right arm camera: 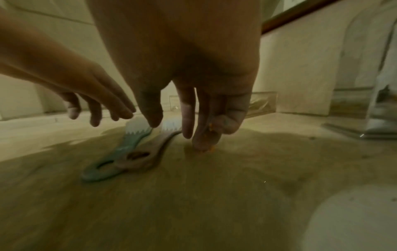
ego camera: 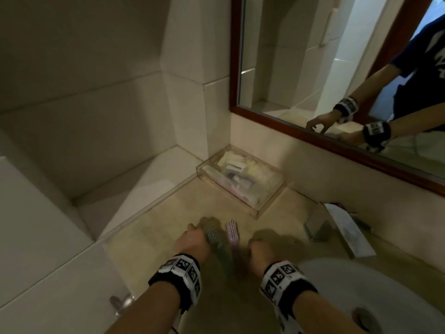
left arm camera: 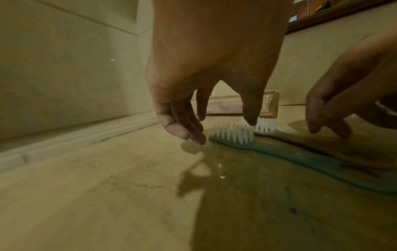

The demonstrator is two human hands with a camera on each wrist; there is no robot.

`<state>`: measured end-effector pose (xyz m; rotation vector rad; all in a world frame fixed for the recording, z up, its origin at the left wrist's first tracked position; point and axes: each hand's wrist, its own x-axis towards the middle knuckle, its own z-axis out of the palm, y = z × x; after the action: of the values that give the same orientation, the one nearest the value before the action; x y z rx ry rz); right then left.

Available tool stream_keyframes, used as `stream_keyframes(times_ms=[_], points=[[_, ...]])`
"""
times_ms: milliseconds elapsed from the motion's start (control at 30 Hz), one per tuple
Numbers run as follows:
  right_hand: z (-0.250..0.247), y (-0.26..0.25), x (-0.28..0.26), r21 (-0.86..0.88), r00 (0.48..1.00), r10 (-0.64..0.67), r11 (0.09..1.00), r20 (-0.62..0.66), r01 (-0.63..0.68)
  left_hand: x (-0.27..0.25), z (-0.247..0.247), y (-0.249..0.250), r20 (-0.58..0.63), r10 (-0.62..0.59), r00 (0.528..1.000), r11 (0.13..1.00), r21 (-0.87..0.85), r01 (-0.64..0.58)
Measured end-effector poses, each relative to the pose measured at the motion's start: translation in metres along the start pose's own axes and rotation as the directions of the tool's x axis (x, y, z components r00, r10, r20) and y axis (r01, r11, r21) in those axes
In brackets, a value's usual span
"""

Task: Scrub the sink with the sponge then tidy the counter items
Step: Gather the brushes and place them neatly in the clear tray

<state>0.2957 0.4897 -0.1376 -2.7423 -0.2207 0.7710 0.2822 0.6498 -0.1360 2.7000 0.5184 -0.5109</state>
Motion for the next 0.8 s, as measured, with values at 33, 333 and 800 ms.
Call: stream_keyframes(times_ms=[33, 333, 800], points=[[0.004, -0.004, 0.003, 0.011, 1.0, -0.001, 1.0, -0.002, 0.001, 0.003, 0.004, 0.003, 0.033, -0.009, 0.999, 1.0, -0.006, 0.01], [0.004, -0.011, 0.012, -0.008, 1.0, 0.001, 1.0, -0.021, -0.001, 0.022, 0.011, 0.006, 0.107, 0.022, 0.994, 1.0, 0.008, -0.023], [0.007, -0.013, 0.013, -0.274, 0.992, 0.073, 0.961, 0.099, -0.044, 0.012, -0.002, -0.003, -0.113, 0.147, 0.983, 0.895, -0.407, -0.181]])
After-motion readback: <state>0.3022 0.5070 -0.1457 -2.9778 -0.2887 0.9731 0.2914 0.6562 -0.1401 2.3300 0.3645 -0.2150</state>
